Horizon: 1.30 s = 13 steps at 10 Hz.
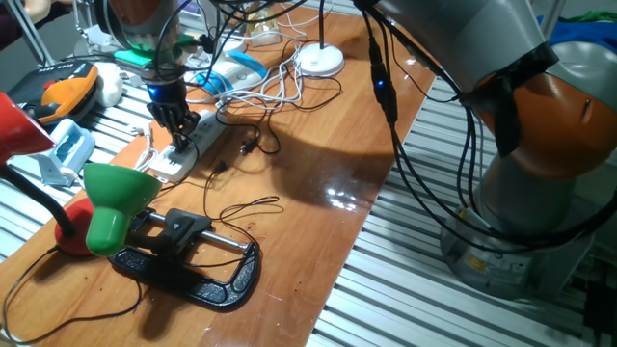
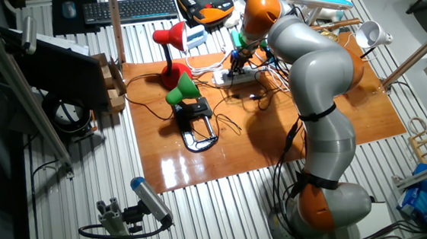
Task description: Plug in the power cord of the desk lamp, turn on the socket, and light up the desk lamp
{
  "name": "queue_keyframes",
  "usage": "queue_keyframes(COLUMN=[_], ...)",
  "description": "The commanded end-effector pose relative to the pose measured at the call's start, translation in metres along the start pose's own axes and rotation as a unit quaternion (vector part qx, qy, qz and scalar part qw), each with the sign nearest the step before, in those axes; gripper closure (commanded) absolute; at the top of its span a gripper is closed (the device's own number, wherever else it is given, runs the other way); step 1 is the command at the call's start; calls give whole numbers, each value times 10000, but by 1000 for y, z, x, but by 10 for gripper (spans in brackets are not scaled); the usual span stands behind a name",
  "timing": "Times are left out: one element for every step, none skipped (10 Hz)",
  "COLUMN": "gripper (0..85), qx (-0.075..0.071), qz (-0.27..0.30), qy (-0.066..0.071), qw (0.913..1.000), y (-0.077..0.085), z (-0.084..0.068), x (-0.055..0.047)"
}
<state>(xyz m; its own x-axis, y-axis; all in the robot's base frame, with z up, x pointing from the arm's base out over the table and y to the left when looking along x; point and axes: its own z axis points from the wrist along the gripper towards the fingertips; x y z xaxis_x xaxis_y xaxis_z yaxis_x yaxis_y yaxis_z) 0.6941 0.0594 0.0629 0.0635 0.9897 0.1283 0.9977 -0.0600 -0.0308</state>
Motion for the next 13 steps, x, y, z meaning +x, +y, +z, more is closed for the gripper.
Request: queue_keyframes(gripper=[850, 850, 850, 850, 850, 850, 850, 850, 850, 850, 850, 850, 850], qx=[1, 8, 9, 9, 9, 2, 2, 2, 2, -29, -129, -191, -237], qz=[0, 0, 0, 0, -8, -8, -16, -15, -31, -46, -61, -84, -115], qy=[0, -1, 7, 7, 15, 23, 23, 15, 15, 9, 15, 11, 13], qw=[10000, 10000, 10000, 10000, 10000, 10000, 10000, 10000, 10000, 10000, 9999, 9998, 9997], y=[0, 0, 0, -1, -1, -1, -1, -1, -1, -1, -1, -1, -2], z=[1, 1, 2, 3, 5, 6, 6, 7, 7, 7, 7, 7, 7], x=[0, 0, -1, -1, -1, -2, -2, -2, -1, -1, -1, -1, 0])
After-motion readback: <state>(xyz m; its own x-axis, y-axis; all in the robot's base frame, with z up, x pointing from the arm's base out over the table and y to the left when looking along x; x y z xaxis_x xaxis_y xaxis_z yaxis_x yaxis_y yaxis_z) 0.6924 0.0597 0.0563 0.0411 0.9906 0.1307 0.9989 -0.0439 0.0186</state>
